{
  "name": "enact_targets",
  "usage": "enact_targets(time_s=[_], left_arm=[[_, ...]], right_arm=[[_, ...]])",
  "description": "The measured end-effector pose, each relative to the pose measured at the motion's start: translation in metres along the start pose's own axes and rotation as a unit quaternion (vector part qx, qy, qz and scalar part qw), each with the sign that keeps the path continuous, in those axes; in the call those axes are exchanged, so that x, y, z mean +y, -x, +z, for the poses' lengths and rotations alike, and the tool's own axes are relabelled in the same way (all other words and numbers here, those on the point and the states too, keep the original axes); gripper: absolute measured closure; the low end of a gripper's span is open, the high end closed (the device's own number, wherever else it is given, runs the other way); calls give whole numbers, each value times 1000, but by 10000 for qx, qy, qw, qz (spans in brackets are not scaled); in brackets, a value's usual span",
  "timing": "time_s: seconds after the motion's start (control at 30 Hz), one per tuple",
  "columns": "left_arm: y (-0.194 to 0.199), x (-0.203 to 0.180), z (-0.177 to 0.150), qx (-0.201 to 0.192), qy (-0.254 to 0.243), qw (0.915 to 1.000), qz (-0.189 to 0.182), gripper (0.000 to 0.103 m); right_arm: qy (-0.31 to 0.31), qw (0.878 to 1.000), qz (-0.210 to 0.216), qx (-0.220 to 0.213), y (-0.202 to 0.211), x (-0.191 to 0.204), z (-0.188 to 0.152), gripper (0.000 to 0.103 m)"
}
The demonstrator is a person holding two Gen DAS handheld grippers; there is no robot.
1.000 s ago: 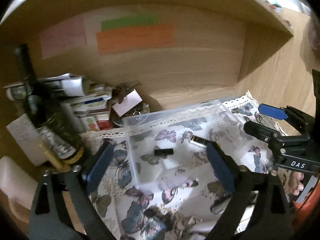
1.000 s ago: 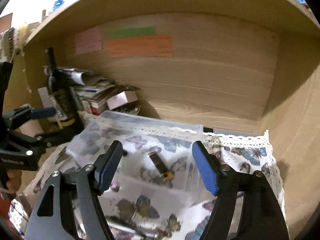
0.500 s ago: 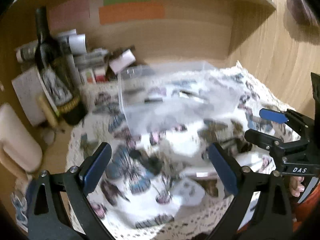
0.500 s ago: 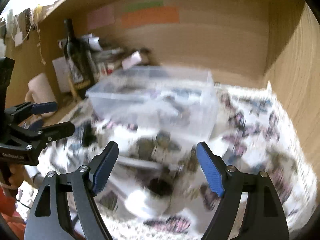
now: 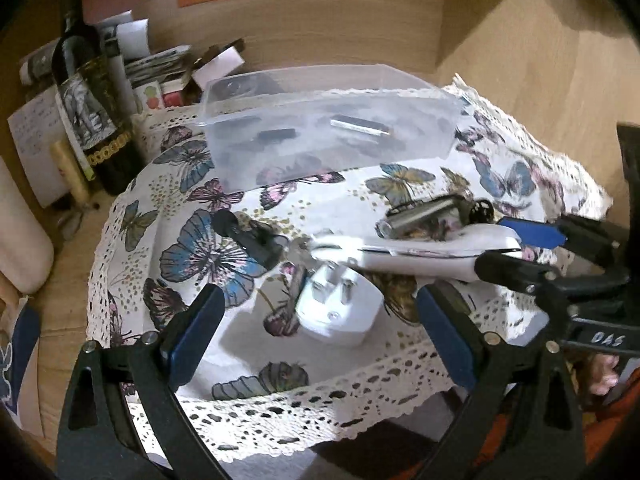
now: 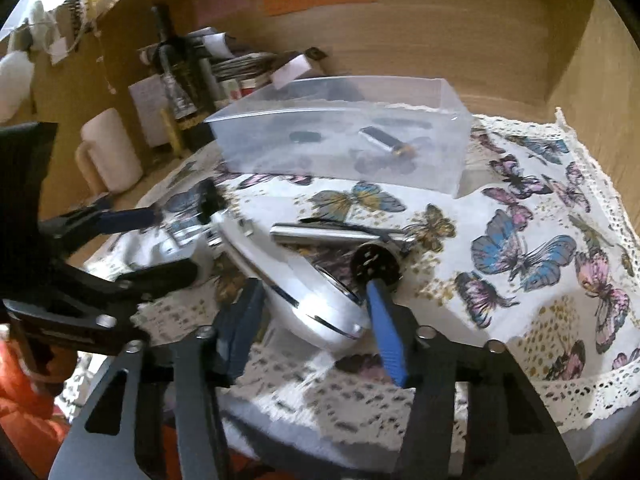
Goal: Organize rigid objects
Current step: 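Grasp the white hair clipper with the right tool while the left tool grasps the white plug adapter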
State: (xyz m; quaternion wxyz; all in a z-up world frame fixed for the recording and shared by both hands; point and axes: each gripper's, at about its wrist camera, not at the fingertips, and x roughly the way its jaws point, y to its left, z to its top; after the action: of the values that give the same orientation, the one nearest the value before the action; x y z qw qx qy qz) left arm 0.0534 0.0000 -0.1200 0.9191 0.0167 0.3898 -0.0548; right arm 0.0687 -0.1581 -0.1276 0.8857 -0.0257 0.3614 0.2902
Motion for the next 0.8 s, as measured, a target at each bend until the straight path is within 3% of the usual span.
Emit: enact_targets(time_s=[0.17,0.3,0.5,0.63,0.8], left_arm=[[-8,-4,-1,79,-91,9999,-35,23],[-19,-2,-3,212,-19,9997,-149,46],[-19,1,-2,105,48,9996,-243,55],[-10,7,-1,-12,155,9996,-251,64],[4,12,3,-215,166,9996,-88,64]], right_arm=[[318,9994,13,153,-5,11,-1,55],[231,9994,10,267,-17,10,2,53],[10,9997,153,182,-30,8,5,49],[17,9994,335,96,-27,9,4,61],[13,9996,283,-83,-16,8,8,63]])
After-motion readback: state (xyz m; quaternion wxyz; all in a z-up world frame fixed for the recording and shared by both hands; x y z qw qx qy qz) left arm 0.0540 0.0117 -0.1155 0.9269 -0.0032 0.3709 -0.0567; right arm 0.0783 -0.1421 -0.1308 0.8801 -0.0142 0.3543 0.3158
